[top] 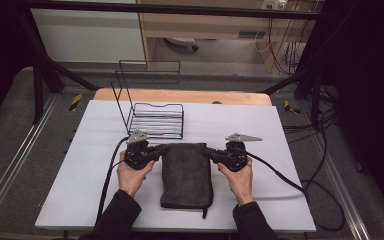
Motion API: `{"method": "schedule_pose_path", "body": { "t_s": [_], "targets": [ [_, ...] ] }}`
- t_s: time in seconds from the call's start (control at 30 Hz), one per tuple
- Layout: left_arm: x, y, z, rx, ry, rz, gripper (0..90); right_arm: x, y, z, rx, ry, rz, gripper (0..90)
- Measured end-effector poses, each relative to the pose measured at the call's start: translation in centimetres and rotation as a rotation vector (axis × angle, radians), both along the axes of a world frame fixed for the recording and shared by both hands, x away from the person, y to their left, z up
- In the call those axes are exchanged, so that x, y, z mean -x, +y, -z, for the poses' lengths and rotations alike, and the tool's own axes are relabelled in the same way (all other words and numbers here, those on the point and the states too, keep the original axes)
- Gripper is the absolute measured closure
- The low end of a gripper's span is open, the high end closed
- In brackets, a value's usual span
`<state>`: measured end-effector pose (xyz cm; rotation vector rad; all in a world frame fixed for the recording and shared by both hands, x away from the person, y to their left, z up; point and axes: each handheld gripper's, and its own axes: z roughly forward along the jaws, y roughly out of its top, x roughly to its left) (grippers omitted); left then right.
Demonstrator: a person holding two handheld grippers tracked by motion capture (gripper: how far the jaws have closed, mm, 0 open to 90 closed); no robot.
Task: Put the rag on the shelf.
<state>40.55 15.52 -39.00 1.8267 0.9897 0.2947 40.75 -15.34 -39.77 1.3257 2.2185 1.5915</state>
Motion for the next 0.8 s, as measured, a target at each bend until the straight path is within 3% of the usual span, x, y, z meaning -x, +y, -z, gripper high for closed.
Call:
{"method": "schedule_pose_path", "body": {
  "t_s": [0.27,0.5,0.8],
  "targets": [
    [1.4,0.6,-2.0,0.036,-0.082,-0.018,81.0,1.0,0.1,-1.9,-0.031,-0.082,0.001,80.9],
    [2.6,1.2,-4.2,0.08,-0.154,-0.024,81.1,2.0,0.5,-4.0,-0.056,-0.179,0.007,81.0],
    [3.5,1.6,-7.3,0.106,-0.252,-0.023,81.1,3.0,0.7,-6.8,-0.084,-0.294,0.002,81.2]
  ]
}}
